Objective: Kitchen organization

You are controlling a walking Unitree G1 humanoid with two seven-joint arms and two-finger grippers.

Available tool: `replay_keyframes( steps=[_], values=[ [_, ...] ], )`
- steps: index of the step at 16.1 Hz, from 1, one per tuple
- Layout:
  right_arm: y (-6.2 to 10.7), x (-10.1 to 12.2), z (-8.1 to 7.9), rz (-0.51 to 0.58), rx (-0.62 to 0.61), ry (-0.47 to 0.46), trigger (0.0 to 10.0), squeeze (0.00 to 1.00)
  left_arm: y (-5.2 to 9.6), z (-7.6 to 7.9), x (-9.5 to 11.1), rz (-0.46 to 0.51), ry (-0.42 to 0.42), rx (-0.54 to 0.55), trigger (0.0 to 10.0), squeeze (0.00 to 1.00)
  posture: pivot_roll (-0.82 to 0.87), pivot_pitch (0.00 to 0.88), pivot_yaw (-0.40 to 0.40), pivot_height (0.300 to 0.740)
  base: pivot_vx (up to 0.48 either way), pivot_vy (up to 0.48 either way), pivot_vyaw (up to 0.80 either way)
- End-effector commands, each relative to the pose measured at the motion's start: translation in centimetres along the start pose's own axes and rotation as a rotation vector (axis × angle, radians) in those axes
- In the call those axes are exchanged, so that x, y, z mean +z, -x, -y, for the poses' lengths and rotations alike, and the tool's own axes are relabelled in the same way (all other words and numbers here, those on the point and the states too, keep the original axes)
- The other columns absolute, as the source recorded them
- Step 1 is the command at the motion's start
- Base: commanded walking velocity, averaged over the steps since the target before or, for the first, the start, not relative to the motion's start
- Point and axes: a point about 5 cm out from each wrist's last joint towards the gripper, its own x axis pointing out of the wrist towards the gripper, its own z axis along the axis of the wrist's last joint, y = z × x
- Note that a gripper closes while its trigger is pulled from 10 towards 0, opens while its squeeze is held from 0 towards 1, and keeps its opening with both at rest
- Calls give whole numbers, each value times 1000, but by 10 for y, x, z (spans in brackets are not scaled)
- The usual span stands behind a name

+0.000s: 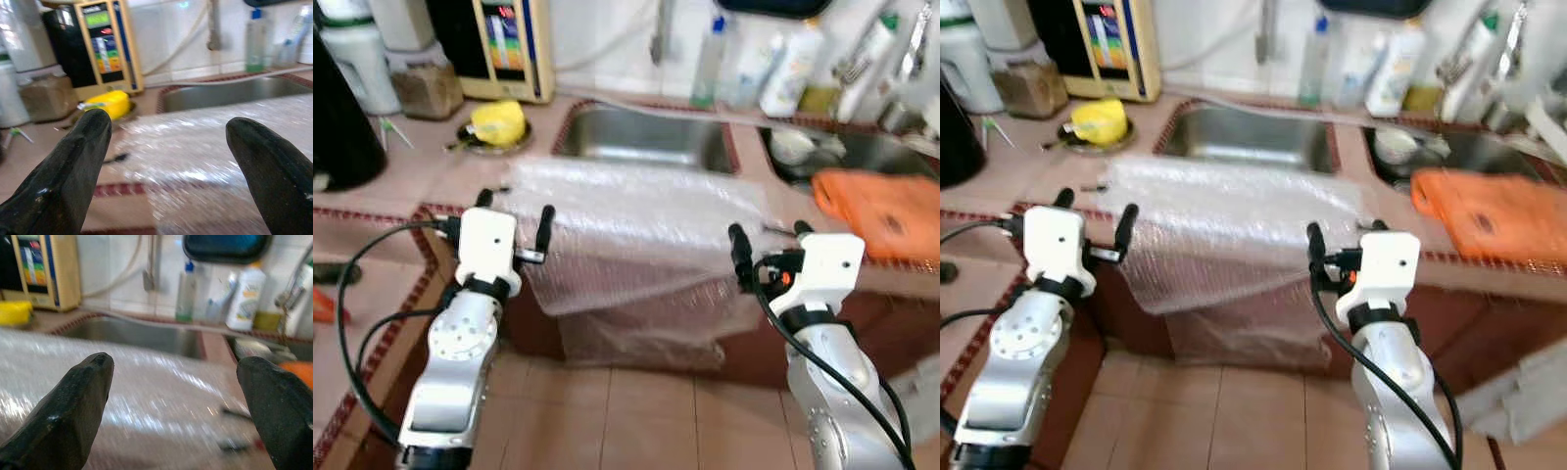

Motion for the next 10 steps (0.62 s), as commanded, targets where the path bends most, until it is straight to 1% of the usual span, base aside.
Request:
replay_keyframes(
  steps=[1,6,10],
  values=[
    [-1,0,-7,4,20,-12,10000,0,-1,-5,3,2,-6,8,10000,0,20,71,-36,740,345,0,0],
    [-3,1,-7,14,32,3,10000,0,-9,3,10,34,9,-18,10000,0,20,68,-53,740,326,0,0],
    [-7,4,-5,18,49,19,10000,0,-13,2,15,50,20,-3,10000,0,21,80,-70,740,289,0,0]
  ],
)
